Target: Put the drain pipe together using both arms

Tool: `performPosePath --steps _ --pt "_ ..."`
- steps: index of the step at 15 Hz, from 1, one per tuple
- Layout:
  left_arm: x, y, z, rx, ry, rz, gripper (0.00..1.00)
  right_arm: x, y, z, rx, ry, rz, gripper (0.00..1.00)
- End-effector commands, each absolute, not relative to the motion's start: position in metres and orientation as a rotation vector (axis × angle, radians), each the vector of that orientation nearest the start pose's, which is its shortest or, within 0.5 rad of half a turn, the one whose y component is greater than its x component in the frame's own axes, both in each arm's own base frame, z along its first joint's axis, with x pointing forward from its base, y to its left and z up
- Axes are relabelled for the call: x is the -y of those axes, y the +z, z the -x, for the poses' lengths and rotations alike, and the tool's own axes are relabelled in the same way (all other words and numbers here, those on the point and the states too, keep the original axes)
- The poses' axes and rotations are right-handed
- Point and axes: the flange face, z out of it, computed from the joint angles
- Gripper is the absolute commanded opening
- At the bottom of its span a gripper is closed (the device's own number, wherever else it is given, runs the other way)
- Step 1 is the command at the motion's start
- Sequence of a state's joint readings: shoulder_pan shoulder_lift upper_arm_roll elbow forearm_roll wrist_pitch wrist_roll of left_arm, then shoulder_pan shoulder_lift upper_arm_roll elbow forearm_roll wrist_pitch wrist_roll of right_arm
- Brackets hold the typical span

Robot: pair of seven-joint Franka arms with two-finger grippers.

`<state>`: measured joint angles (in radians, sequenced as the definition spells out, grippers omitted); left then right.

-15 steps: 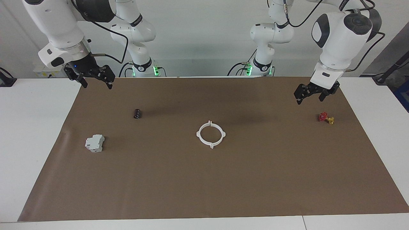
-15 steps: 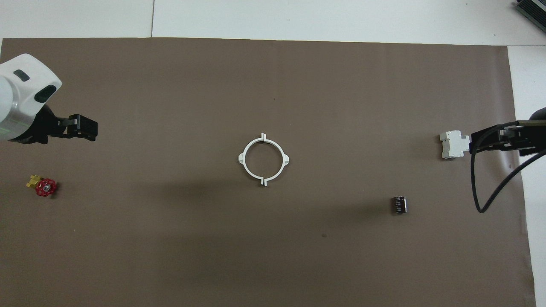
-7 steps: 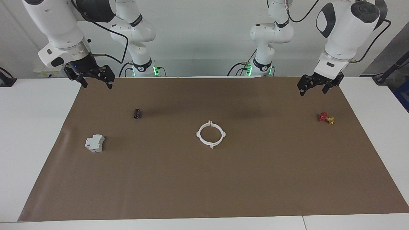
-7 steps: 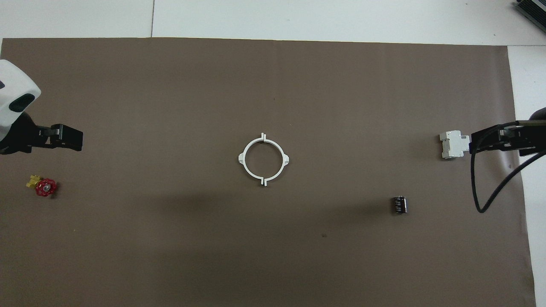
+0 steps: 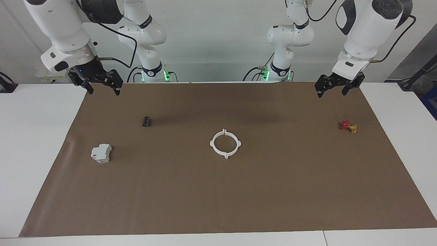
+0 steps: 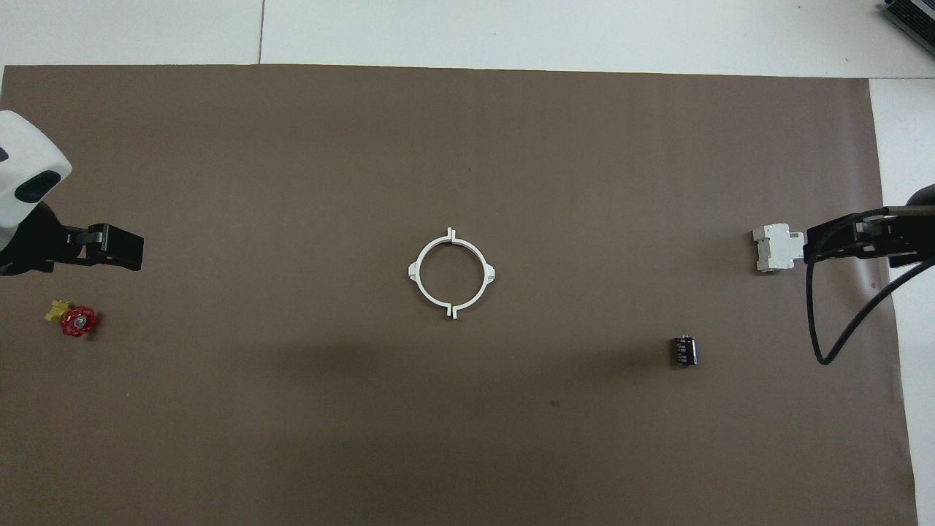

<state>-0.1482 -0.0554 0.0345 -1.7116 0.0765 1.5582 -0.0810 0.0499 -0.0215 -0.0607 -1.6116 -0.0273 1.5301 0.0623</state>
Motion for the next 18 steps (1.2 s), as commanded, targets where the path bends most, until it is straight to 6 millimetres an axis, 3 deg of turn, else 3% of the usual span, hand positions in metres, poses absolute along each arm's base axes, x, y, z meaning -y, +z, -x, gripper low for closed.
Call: performPosePath --steps 1,4,11,18 --pt "0.073 0.616 -0.526 -0.123 0.241 3.058 1.00 0.008 0.618 -0.540 -0.119 0.067 3.155 1.00" --pt "0.071 0.626 -0.511 -0.116 0.325 3.088 1.00 0.007 0.618 -0.541 -0.116 0.062 3.152 1.00" --pt "0.083 0.625 -0.514 -0.135 0.293 3.091 1.00 0.002 0.619 -0.546 -0.117 0.011 3.092 1.00" --pt "0.069 0.625 -0.517 -0.110 0.262 3.100 1.00 0.008 0.620 -0.548 -0.103 -0.019 3.176 1.00"
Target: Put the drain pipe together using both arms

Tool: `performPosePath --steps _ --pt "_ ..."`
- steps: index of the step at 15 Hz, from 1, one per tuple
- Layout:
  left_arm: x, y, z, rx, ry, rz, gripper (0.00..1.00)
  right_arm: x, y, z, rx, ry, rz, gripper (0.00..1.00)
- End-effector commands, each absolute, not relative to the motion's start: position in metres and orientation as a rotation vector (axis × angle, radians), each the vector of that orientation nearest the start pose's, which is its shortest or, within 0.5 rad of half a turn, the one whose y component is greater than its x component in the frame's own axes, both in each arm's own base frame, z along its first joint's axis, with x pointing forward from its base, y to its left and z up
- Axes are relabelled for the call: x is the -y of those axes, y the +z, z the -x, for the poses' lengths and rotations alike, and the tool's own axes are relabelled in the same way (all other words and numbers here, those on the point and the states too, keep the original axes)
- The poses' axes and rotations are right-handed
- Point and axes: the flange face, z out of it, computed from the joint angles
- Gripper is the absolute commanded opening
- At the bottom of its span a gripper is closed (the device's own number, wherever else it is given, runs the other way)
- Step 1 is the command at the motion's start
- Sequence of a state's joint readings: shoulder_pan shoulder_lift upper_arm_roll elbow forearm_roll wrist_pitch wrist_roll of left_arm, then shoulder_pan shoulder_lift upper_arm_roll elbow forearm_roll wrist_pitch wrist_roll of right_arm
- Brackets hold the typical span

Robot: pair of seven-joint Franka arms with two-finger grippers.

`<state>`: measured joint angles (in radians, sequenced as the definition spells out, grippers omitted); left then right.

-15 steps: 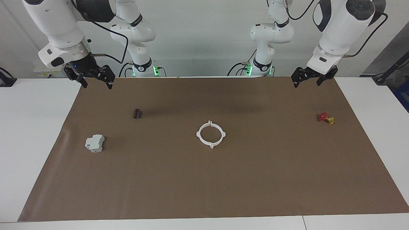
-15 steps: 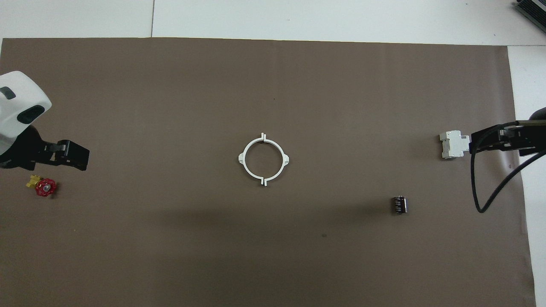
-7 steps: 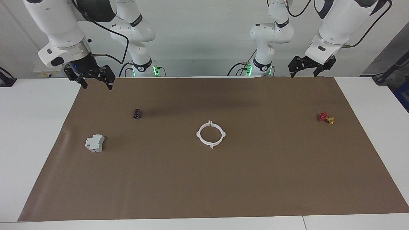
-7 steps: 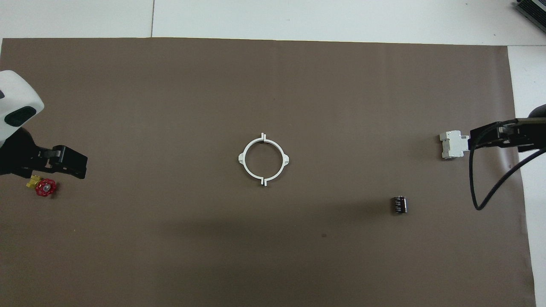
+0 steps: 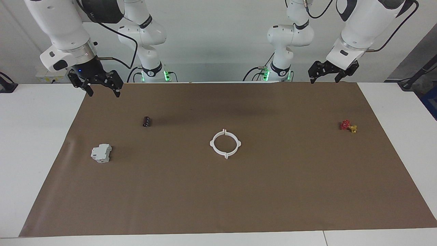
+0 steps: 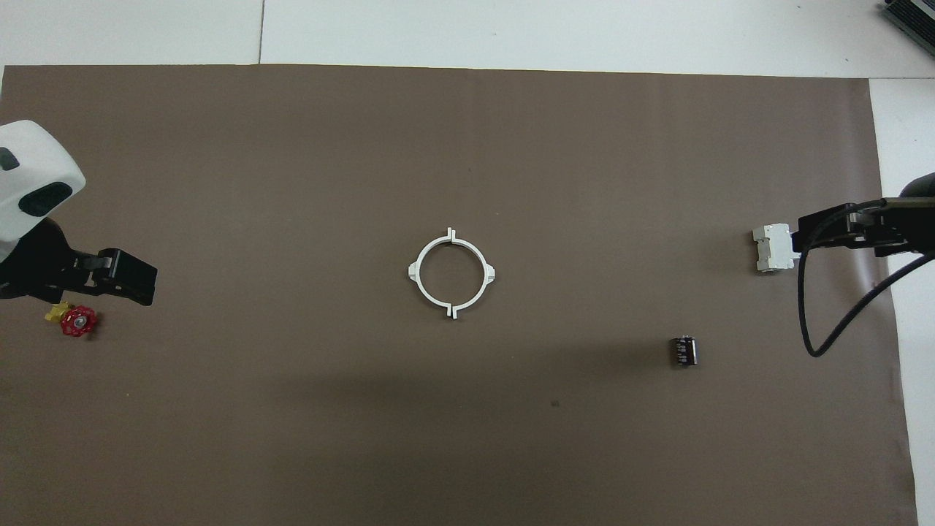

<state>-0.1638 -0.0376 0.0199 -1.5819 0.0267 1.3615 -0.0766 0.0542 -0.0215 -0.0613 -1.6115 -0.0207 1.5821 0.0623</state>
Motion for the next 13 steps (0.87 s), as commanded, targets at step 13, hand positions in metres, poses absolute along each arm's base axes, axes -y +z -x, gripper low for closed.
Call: performPosePath --steps 13 --pt "0.0666 0.6241 -0.5150 -0.100 0.266 3.100 1.00 0.0120 0.6184 -0.5455 -0.130 0.004 3.159 1.00"
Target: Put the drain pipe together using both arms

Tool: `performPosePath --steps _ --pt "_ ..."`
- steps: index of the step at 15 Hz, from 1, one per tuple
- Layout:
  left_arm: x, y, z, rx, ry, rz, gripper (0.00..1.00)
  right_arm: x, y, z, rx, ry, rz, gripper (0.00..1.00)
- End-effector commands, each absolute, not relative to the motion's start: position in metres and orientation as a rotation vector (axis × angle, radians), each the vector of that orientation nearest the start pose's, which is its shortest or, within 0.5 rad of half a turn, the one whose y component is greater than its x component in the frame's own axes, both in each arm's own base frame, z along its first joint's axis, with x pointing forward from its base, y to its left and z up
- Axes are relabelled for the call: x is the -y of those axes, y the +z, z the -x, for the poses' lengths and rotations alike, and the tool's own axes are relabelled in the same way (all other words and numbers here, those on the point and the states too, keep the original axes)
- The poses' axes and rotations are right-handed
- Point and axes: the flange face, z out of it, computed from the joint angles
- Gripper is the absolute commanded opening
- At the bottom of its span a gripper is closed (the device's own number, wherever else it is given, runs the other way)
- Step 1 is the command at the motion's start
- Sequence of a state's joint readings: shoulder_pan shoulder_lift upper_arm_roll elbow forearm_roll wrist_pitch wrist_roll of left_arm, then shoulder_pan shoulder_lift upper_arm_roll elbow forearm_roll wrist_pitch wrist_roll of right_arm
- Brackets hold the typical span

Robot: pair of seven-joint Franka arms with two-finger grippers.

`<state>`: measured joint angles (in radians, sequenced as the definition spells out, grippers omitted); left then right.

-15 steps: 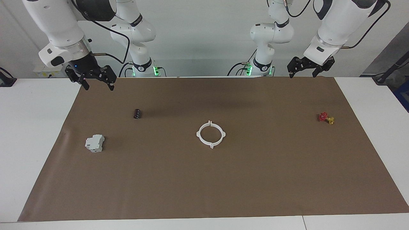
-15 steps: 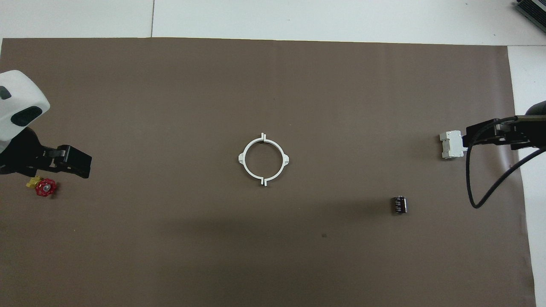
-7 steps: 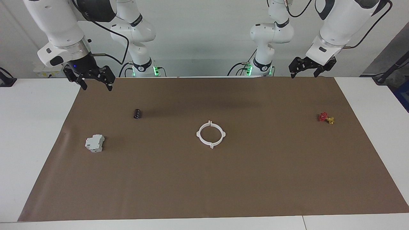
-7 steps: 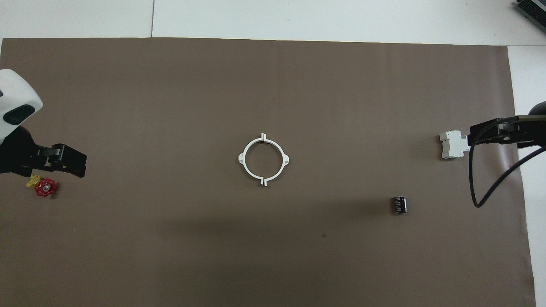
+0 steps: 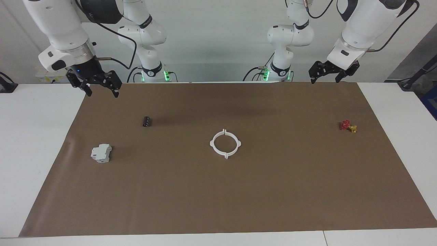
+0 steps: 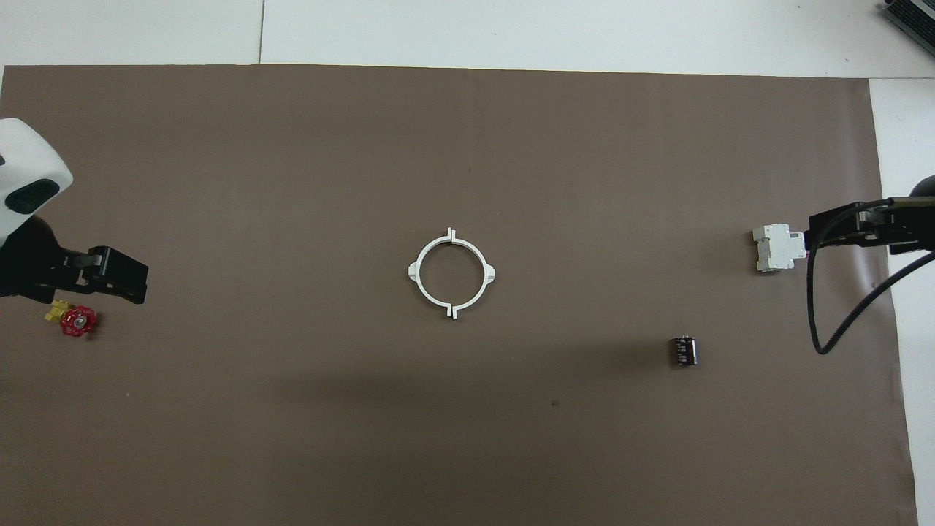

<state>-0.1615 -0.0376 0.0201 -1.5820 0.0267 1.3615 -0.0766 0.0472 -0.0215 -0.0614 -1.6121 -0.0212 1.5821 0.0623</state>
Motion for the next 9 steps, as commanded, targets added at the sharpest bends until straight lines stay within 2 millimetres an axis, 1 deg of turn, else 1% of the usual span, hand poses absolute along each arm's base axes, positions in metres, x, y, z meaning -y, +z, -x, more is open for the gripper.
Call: performPosePath --steps 1,9 --pt "0.0666 0.6227 -0.5149 -0.100 0.271 3.099 1.00 0.0120 0.6177 -0.5455 -0.130 0.007 3.159 1.00" --pt "0.0709 0.6250 -0.5165 -0.107 0.243 3.137 1.00 0.0117 0.6184 -0.5455 -0.128 0.004 3.156 1.00"
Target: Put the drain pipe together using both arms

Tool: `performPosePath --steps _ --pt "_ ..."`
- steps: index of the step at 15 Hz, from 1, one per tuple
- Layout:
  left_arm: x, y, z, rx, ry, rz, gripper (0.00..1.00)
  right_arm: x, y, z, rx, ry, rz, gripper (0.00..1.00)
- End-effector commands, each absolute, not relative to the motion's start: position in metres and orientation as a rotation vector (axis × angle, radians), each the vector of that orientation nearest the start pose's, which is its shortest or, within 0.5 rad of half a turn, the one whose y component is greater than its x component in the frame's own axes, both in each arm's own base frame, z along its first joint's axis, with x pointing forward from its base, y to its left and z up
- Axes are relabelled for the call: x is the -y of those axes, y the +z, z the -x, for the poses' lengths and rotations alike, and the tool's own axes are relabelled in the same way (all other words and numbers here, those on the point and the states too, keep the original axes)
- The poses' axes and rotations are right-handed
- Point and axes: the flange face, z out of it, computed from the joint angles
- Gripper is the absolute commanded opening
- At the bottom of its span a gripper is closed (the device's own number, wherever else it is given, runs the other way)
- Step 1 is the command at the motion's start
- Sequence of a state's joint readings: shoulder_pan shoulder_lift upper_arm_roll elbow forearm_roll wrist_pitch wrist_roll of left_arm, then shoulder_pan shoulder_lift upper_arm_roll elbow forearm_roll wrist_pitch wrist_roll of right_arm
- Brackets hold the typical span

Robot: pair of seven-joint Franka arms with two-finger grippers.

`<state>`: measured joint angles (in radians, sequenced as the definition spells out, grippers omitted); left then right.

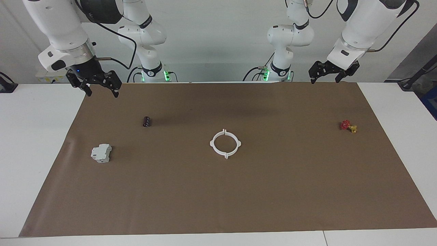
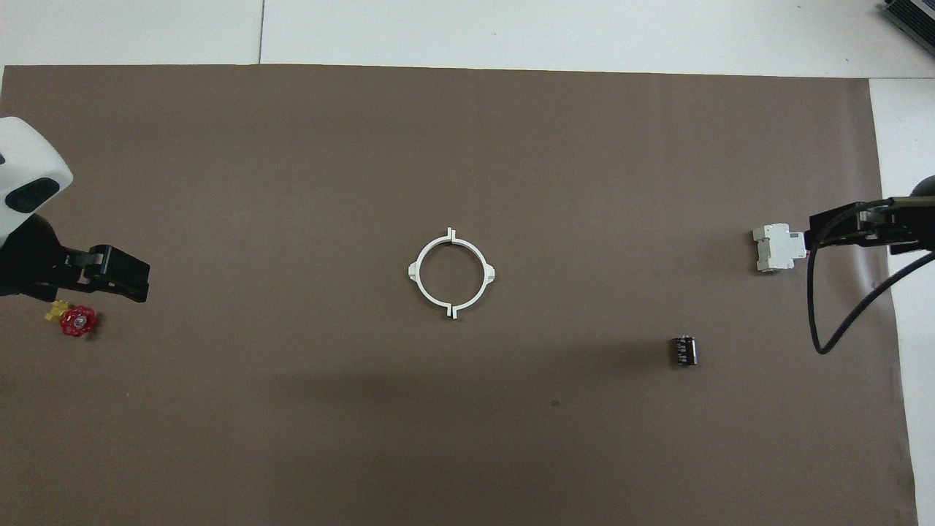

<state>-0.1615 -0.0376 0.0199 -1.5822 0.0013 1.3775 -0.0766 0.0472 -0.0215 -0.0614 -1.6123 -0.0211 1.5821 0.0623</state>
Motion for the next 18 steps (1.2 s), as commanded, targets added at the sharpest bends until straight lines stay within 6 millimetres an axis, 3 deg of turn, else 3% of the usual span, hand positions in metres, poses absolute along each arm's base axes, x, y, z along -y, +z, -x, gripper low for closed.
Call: performPosePath --steps 1,18 --pt "0.0700 0.6250 -0.5166 -0.104 0.243 3.136 1.00 0.0117 0.6184 -0.5455 -0.128 0.004 3.156 1.00" --pt "0.0626 0.6251 -0.5171 -0.090 0.243 3.138 1.00 0.0117 0.6184 -0.5455 -0.128 0.004 3.156 1.00"
